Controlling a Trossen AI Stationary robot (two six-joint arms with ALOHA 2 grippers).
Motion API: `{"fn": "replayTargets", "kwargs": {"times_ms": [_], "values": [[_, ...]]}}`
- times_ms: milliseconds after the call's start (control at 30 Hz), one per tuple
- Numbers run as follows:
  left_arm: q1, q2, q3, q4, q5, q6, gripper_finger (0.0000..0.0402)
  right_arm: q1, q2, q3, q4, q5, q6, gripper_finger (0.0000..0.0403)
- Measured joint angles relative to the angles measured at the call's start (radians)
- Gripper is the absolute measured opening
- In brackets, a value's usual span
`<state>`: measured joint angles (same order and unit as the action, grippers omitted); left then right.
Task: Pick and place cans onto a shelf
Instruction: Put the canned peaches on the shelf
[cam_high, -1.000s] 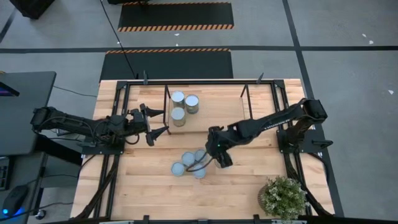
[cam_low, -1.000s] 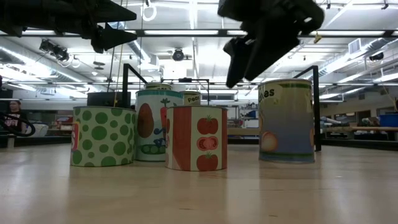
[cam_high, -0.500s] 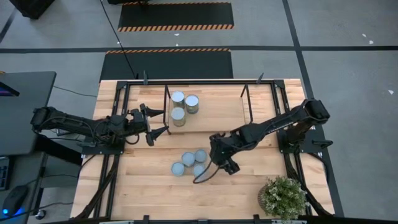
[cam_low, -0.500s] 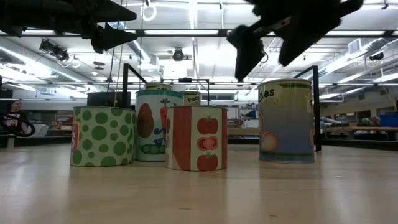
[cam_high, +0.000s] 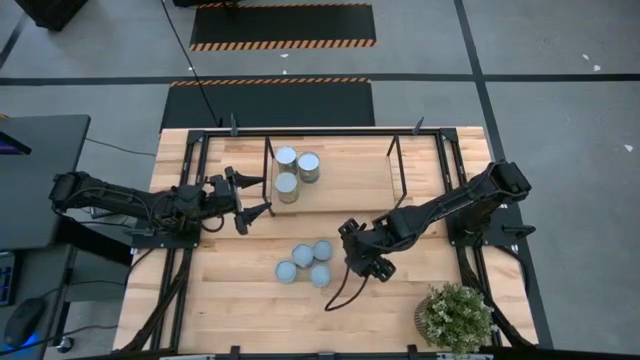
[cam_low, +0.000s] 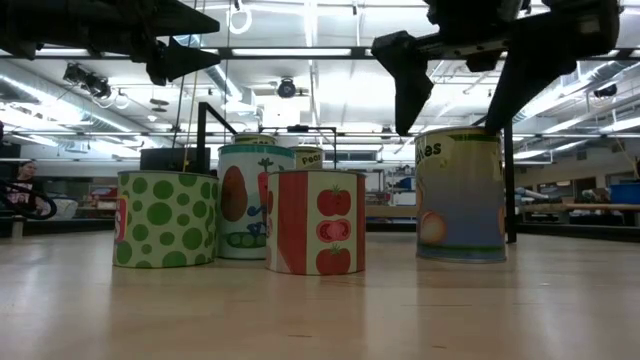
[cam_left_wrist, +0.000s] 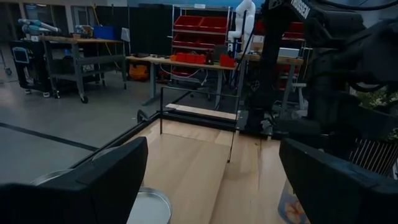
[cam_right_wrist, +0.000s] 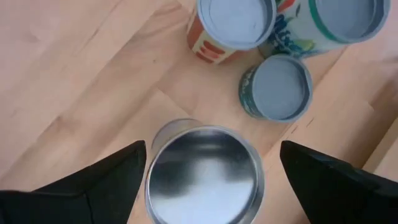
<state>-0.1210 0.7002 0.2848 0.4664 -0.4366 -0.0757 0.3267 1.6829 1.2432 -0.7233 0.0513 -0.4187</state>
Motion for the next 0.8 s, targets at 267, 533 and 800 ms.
{"fn": "replayTargets", "kwargs": {"times_ms": [267, 533, 800], "values": [[0.000, 0.000, 0.000, 0.000, 0.000, 0.000, 0.0370, -0.006, 0.001, -0.059, 0.017, -0.005, -0.004, 0.0378], [0.000, 0.000, 0.000, 0.000, 0.000, 0.000, 0.0370, -0.030, 0.001, -0.100, 0.050, 0.006, 0.000, 0.0365], [0.000, 0.000, 0.000, 0.000, -0.007, 0.000, 0.0370, -0.067, 0.000, -0.110, 0.087, 0.009, 0.132, 0.0323]]}}
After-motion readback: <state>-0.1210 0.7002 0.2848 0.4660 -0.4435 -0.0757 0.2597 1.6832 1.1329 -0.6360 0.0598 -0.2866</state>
